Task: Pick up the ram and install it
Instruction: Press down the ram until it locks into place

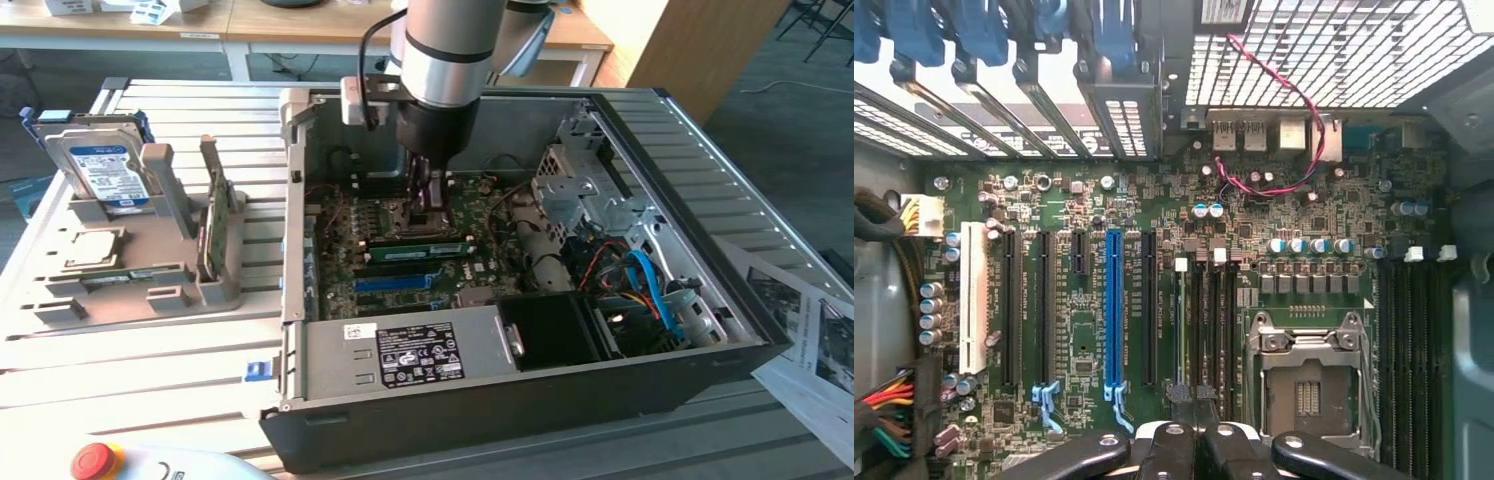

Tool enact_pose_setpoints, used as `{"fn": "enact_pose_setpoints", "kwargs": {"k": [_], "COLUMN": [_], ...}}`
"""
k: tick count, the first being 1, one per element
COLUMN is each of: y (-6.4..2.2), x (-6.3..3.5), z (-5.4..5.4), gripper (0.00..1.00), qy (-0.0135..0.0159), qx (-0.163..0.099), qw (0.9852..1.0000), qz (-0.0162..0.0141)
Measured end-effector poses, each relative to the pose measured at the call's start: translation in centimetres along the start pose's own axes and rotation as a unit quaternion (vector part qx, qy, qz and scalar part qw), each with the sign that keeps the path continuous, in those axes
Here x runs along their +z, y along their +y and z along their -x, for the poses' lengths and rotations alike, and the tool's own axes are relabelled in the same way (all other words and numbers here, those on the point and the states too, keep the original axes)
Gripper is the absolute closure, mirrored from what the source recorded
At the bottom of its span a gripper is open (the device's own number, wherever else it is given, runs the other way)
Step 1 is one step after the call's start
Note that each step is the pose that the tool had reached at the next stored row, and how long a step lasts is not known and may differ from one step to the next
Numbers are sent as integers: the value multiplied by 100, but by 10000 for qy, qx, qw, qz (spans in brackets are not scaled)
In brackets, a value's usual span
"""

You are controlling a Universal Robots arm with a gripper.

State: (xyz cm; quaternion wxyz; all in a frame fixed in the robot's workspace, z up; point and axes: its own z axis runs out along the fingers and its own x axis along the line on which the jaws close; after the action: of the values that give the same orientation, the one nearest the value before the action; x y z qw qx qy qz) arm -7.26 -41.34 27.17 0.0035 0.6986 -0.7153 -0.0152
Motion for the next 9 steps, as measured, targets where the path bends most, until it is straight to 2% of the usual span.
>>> {"fn": "enact_pose_setpoints", "kwargs": {"k": [9], "y": [3], "x": [-108], "z": [2], "gripper": [89], "qy": [3], "qx": [0], "qw": [10000], "qz": [0]}}
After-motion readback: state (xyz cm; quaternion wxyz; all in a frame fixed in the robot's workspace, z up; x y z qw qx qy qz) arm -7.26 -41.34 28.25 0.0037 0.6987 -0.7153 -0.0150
